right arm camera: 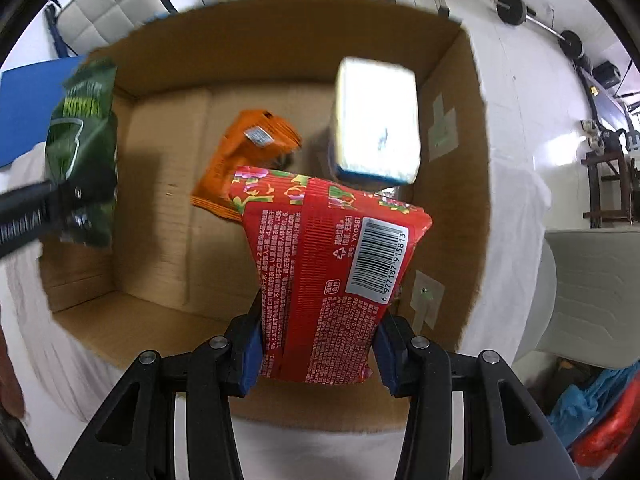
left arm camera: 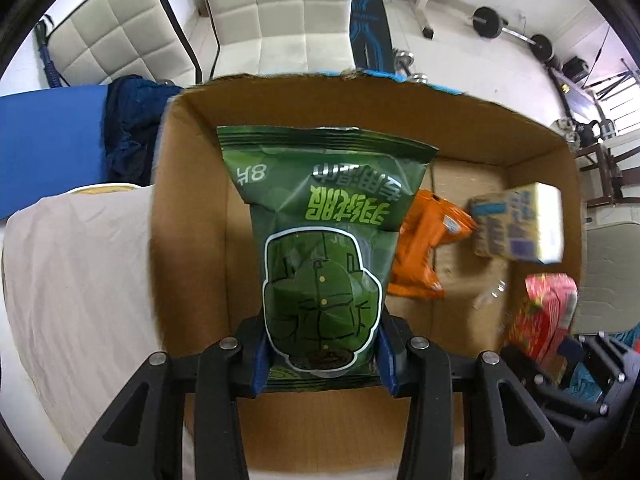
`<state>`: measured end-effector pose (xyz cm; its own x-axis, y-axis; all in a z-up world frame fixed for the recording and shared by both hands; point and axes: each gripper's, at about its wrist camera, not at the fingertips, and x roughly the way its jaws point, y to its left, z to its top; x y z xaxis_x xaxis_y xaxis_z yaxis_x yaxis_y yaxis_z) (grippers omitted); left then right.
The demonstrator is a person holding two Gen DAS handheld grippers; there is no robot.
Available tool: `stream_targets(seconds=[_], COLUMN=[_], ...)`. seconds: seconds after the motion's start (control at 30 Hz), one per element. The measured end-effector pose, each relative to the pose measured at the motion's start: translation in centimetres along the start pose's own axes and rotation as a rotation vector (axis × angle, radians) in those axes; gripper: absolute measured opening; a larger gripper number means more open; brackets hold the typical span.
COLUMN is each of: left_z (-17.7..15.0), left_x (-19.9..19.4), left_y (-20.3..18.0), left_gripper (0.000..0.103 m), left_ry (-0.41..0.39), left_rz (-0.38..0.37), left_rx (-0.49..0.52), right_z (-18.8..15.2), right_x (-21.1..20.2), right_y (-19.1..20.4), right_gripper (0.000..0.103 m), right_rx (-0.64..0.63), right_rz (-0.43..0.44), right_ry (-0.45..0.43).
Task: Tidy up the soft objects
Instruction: 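Lower both bags into the cardboard box and open both grippers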
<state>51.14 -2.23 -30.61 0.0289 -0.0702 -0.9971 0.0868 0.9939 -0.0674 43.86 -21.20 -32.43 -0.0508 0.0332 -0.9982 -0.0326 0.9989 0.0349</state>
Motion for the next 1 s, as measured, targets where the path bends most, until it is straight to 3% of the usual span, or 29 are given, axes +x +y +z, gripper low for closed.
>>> stream_targets(seconds=[0.23,0.5,0.63,1.0], left_z=[2.1,3.7,3.7,-0.1], left_x=[3.2,5.0,4.1,-1.2], left_y=[-0.6,0.0,0.3,0.4], left_gripper=[0.039,0.041,0.049,0.052], left_ry=[0.054,0.099,0.078,0.003], left_rz=[0.01,0.037,0.029,-0.015], left_rx=[0.011,-0.028,-0.048,-0.068], right_z=[0.9,1.8,2.3,0.5], right_x=[3.6,4.3,3.1,0.0], right_y=[-0.4,0.1,-0.1,-0.2], right_gripper=[0.049,0.055,0.069,0.07], right_rx=[0.011,0.021,0.037,0.021], right_rz=[-0.002,-0.01,0.005,0.006], right_ry=[0.059,0.102,0.084,0.049])
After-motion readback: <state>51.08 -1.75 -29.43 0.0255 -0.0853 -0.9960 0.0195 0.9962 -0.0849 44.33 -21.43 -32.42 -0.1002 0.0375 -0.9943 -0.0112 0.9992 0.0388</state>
